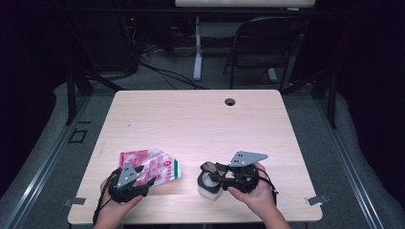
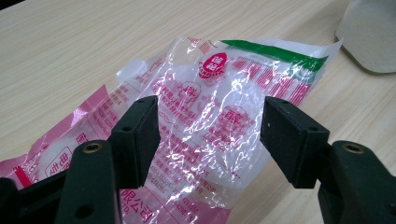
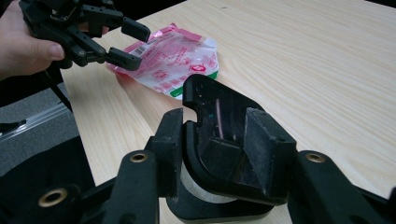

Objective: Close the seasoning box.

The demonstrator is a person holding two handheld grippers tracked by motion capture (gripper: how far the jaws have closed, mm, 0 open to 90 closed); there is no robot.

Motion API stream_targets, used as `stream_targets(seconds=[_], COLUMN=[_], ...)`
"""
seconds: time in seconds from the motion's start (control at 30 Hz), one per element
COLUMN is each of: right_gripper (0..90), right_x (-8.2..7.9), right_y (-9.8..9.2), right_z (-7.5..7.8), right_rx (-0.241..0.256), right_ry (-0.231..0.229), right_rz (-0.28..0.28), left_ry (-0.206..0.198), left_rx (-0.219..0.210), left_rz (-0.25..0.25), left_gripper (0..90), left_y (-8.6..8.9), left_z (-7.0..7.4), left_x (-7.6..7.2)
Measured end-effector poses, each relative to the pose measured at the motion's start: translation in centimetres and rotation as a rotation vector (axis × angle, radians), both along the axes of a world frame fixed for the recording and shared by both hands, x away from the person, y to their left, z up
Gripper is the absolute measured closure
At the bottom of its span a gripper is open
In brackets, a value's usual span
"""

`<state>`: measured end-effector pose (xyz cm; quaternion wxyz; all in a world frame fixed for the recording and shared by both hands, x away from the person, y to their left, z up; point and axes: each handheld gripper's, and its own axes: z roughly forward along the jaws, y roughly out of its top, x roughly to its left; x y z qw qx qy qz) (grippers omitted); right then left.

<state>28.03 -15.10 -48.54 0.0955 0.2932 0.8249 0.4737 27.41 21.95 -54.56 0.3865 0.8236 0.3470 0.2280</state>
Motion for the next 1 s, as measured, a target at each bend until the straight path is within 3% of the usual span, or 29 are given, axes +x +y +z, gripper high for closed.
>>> stream_targets(seconds=[0.87,1.0], right_gripper=[53.1,50.3], right_x=[-0.1,-0.2], right_y=[0.9,1.1], right_z=[-0.6,-0.6], right_rx=[-0.034,-0.018], right_ry=[0.019,0.017], right_rz=[0.035,0.038], left_ry=[-0.004,-0.001], left_rx=[0.003,0.000], left_rz=[0.006,0.009], left_gripper=[37.3,37.4], left_y=[0.2,0.2], left_z=[0.1,0.0], left_x=[0.0,0.0])
